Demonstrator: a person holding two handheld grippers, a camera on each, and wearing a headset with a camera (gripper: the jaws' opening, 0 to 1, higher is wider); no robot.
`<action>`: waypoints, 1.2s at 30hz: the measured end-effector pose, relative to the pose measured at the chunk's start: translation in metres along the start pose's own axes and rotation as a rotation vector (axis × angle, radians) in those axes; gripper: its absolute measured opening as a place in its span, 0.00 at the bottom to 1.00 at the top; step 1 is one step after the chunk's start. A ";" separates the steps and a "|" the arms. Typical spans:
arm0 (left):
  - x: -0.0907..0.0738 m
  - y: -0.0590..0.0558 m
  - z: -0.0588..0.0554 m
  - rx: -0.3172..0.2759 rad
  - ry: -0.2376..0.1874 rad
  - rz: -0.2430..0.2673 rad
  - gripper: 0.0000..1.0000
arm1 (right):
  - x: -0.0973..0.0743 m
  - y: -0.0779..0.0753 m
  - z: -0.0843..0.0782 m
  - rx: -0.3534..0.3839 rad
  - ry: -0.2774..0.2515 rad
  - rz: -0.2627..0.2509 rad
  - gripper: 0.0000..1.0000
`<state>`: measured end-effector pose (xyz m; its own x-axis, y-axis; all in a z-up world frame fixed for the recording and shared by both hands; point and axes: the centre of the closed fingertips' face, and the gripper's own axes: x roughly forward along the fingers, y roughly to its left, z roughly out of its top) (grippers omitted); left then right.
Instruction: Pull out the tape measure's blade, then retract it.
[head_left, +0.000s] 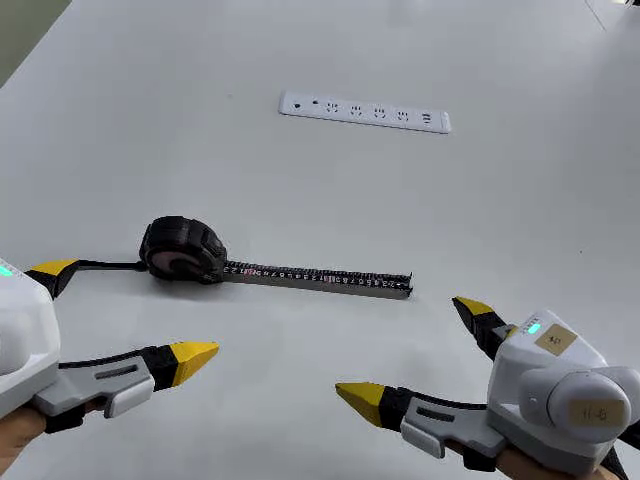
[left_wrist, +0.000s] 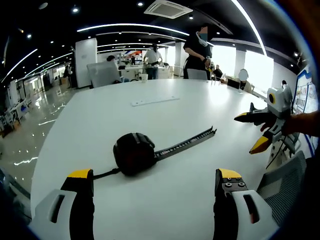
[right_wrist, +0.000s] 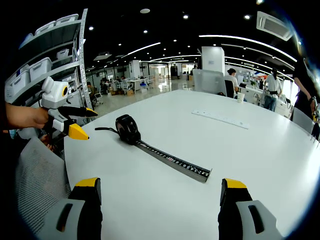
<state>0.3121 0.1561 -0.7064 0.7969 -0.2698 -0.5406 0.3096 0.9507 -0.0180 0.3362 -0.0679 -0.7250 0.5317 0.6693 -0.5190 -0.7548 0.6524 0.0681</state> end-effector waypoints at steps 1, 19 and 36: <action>0.000 -0.001 0.000 -0.005 0.001 -0.003 0.99 | 0.000 0.000 0.000 0.000 0.002 0.000 0.99; 0.000 -0.009 0.002 -0.014 -0.011 0.006 0.99 | -0.003 -0.002 0.003 0.012 -0.002 -0.010 0.99; 0.001 -0.010 0.001 -0.034 -0.014 0.009 0.99 | -0.002 -0.006 0.003 0.012 0.010 -0.009 0.99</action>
<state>0.3099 0.1459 -0.7060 0.8067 -0.2635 -0.5289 0.2852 0.9575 -0.0421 0.3404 -0.0719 -0.7217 0.5344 0.6599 -0.5282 -0.7456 0.6624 0.0732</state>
